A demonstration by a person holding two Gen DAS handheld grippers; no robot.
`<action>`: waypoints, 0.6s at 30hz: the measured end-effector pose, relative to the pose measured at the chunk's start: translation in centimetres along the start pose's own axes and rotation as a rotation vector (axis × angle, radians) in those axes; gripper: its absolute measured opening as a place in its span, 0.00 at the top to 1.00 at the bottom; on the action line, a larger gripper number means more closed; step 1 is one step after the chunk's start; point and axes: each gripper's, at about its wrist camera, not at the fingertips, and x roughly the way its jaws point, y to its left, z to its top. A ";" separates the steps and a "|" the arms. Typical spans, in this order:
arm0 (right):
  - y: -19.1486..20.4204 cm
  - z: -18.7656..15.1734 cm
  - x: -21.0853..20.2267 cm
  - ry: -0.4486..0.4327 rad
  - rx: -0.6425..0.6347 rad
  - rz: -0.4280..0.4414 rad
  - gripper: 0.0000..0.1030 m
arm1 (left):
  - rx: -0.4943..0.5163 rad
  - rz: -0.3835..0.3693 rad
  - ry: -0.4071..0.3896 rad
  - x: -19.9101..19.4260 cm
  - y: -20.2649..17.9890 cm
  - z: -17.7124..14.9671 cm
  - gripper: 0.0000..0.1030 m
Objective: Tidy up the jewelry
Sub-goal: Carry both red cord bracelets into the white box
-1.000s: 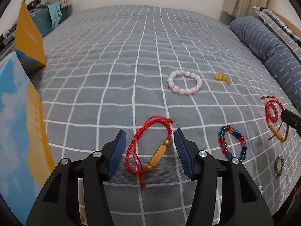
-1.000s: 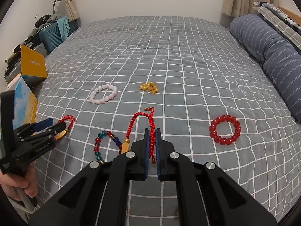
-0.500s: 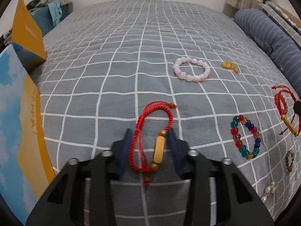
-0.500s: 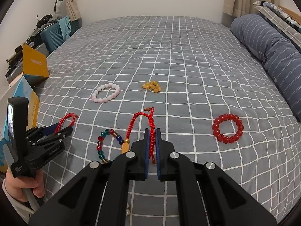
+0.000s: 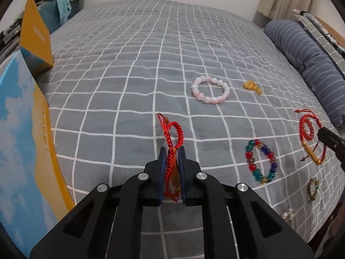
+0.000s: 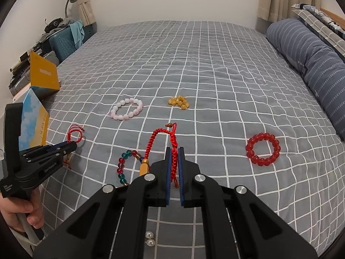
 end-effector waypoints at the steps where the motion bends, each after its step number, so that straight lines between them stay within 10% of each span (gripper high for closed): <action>1: 0.0 0.0 -0.1 -0.002 0.000 0.001 0.95 | 0.004 0.000 -0.007 -0.4 -0.2 0.1 0.90; 18: 2.2 1.8 -1.8 -0.051 -0.015 0.035 0.95 | 0.054 0.004 -0.115 -7.3 -1.0 2.0 0.90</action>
